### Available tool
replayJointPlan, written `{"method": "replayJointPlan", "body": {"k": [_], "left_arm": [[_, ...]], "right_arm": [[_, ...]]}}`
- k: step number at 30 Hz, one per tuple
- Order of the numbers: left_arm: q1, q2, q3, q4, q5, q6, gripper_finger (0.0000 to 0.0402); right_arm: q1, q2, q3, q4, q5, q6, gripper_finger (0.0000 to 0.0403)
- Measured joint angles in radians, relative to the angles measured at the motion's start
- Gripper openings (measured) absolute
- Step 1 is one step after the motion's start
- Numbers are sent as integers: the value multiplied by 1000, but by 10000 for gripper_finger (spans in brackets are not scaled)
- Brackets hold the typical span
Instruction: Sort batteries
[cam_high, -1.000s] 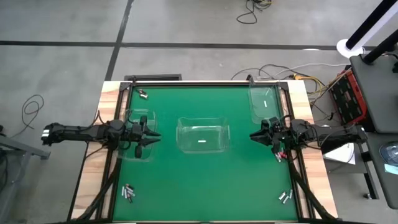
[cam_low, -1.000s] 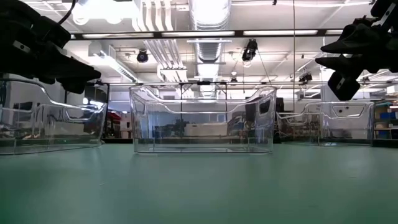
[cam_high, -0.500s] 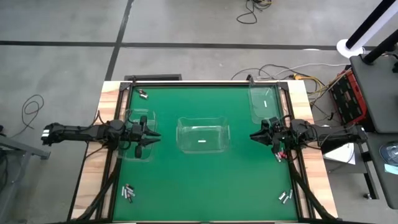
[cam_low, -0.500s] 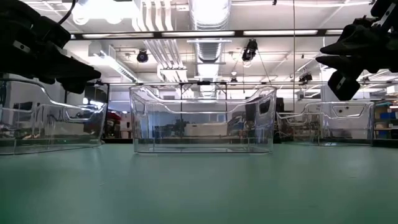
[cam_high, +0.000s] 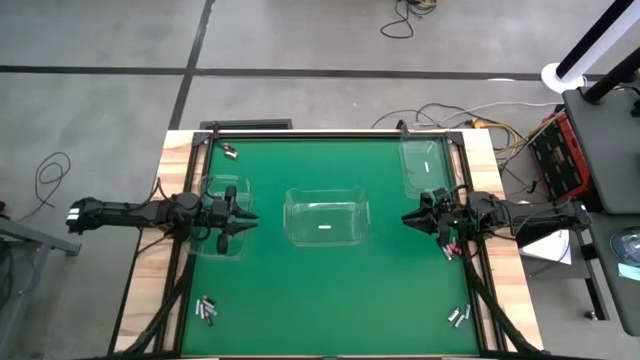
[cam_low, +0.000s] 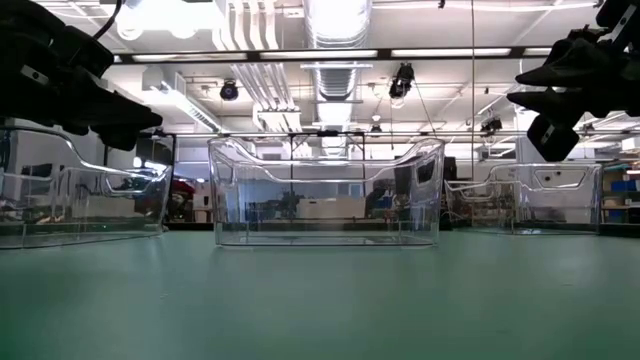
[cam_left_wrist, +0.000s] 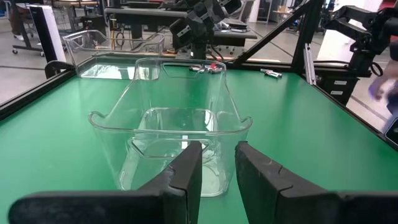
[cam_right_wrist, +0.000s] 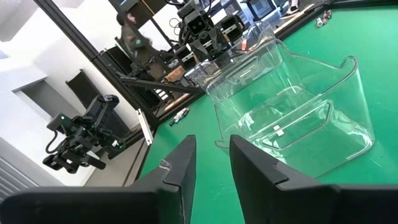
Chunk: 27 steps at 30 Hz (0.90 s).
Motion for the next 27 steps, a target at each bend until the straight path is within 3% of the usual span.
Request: {"method": "replayJointPlan", "body": {"k": [8,15,20,27], "left_arm": [[0,0,0,0,0,0,77],[0,0,0,0,0,0,77],[0,0,0,0,0,0,77],[0,0,0,0,0,0,77]], "right_arm": [[0,0,0,8,14,-1,86],[0,0,0,130,241,6,69],[0,0,0,295,311,146,63],[0,-1,0,497,557,90,70]]}}
